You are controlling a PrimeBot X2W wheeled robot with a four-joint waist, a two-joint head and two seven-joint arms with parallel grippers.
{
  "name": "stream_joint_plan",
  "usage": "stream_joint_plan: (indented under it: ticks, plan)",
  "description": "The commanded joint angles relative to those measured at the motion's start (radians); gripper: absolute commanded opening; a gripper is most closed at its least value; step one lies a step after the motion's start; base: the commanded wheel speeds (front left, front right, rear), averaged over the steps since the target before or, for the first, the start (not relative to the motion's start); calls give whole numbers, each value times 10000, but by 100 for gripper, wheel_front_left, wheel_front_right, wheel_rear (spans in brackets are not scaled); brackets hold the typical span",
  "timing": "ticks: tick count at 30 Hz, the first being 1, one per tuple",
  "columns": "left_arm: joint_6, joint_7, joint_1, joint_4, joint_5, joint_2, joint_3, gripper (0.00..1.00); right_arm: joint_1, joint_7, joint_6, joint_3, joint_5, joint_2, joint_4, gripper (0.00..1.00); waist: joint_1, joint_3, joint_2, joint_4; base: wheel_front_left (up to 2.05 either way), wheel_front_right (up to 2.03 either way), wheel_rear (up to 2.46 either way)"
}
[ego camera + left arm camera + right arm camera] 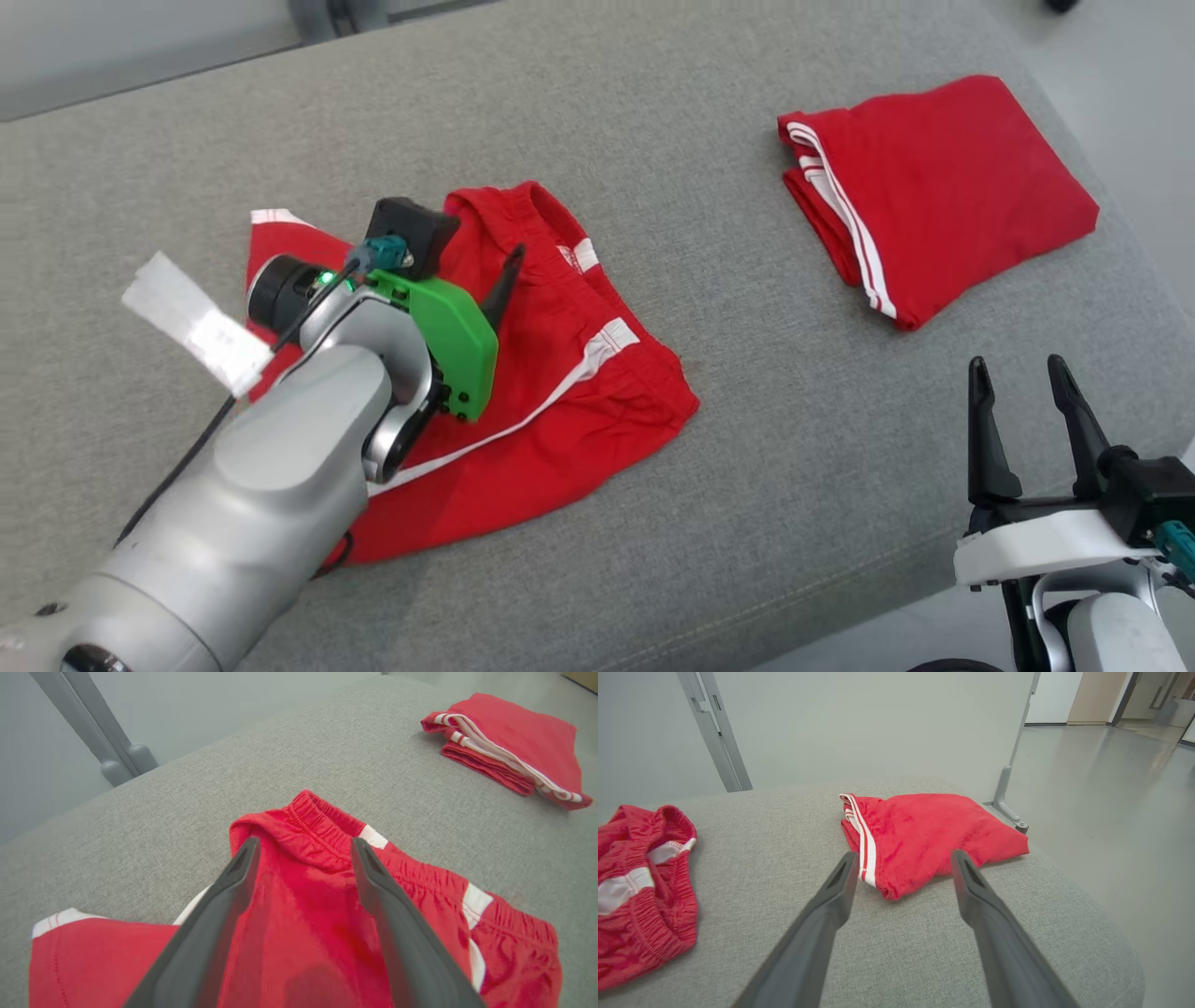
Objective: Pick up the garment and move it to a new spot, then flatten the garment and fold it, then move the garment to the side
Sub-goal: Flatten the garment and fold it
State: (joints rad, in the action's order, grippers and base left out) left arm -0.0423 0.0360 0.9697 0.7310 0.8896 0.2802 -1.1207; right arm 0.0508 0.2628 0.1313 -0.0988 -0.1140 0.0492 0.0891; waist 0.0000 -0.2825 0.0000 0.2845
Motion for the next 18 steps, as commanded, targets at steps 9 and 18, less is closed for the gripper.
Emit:
stream_joint_plan:
  ticks: [9,18]
  plan:
    - [-1598,1543,-2363,-2300,190,1300,525,100,-544,24,-12,4,706,33,-860,100,0,1833,0,-1998,0,0,0]
    - [-3009,2261,-5198,-4601,311,2681,1499,100,-1137,22,-12,187,883,254,-980,100,0,2640,0,-3028,0,0,0]
